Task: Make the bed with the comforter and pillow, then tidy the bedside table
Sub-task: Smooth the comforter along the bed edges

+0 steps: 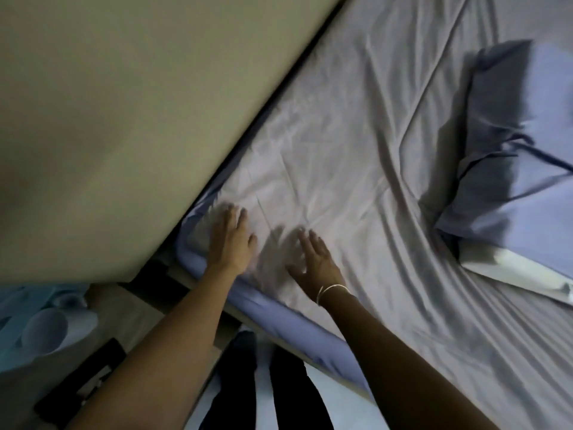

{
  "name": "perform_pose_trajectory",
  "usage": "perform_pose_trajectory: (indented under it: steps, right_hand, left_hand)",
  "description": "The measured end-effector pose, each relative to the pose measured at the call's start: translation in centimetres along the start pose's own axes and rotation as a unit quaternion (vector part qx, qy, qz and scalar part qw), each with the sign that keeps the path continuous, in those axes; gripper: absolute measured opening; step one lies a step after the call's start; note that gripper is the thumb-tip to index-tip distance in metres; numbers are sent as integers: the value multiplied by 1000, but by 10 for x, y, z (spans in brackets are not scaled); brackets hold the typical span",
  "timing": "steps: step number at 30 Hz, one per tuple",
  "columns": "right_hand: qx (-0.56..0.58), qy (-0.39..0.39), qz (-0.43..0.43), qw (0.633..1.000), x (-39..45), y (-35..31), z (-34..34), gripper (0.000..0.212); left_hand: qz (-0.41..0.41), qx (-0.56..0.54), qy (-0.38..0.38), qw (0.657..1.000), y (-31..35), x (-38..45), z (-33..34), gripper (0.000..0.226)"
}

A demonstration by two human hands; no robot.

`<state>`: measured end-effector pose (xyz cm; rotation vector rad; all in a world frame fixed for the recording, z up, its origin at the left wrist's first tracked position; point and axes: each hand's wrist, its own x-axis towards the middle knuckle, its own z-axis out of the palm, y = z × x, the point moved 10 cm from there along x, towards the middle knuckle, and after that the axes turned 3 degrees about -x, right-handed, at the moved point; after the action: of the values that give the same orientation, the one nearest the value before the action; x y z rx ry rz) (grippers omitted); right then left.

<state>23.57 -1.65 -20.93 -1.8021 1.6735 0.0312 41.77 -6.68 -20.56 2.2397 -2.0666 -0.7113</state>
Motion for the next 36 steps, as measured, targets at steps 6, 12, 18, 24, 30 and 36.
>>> perform_pose_trajectory:
  steps: [6,12,18,24,30,36]
  right_hand:
    - [-112,166,-50,978,10,3,66,61]
    - [-120,327,-86,934,-1,-6,60,35]
    - [-68,274,-109,953,-20,-50,95,31]
    - [-73,234,-114,963,-20,-55,79,37]
    - [-104,358,28,928,13,34,-26,49]
    - [-120,237,225,937,26,145,-26,65]
  left_hand:
    - [1,38,117,992,-41,22,41,60]
    - [121,108,180,970,-36,22,39,30]
    - [82,76,181,977,-91,-27,10,24]
    - [88,34,158,983,-81,-35,8,45]
    - [198,66,80,975,11,17,32,59]
    - [153,87,48,983,-54,28,54,62]
